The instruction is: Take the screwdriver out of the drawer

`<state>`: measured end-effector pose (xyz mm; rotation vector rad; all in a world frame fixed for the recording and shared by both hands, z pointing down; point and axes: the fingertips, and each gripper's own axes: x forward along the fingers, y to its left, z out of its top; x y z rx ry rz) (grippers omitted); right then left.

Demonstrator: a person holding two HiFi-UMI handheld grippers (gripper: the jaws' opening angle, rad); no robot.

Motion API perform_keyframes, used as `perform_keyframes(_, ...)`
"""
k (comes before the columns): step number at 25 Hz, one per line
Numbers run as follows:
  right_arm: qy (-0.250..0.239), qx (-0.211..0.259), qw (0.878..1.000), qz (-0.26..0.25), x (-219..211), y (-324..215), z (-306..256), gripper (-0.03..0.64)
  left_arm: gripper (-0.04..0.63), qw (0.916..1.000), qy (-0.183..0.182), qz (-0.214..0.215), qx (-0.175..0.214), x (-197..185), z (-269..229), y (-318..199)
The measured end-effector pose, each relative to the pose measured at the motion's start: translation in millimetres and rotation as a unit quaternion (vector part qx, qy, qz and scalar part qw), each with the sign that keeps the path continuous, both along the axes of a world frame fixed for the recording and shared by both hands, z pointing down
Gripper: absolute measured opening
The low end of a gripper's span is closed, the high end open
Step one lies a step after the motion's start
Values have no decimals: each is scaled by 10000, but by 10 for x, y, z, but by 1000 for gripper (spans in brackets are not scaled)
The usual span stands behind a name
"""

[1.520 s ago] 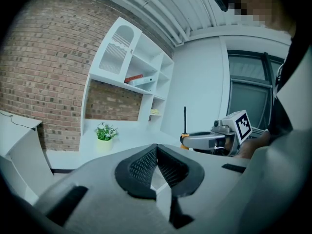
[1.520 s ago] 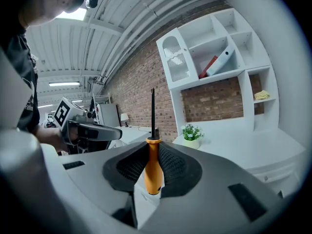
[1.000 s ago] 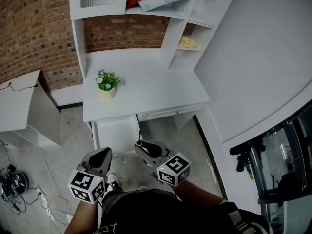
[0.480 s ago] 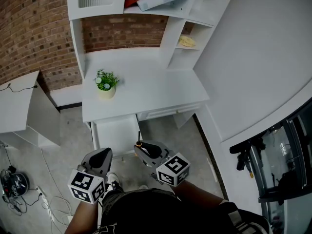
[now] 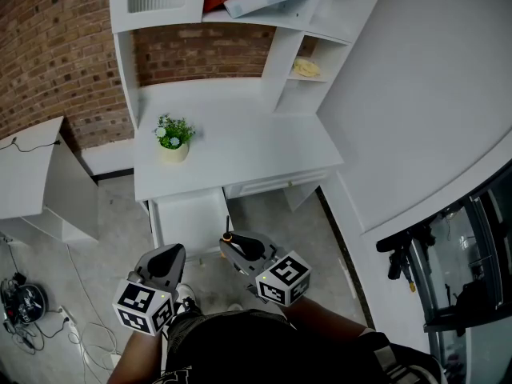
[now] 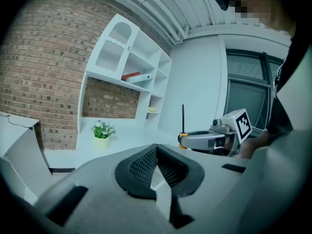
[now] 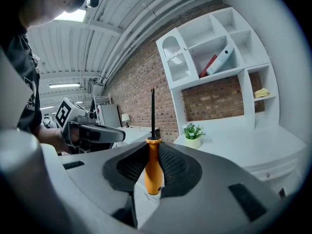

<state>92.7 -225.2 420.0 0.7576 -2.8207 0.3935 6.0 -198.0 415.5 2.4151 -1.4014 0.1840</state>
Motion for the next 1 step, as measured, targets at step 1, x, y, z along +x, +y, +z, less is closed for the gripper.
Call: perform_keyframes(1,3,0,10000,-4,0,0,5,73,18,10000,2,0,2,3,1,-2)
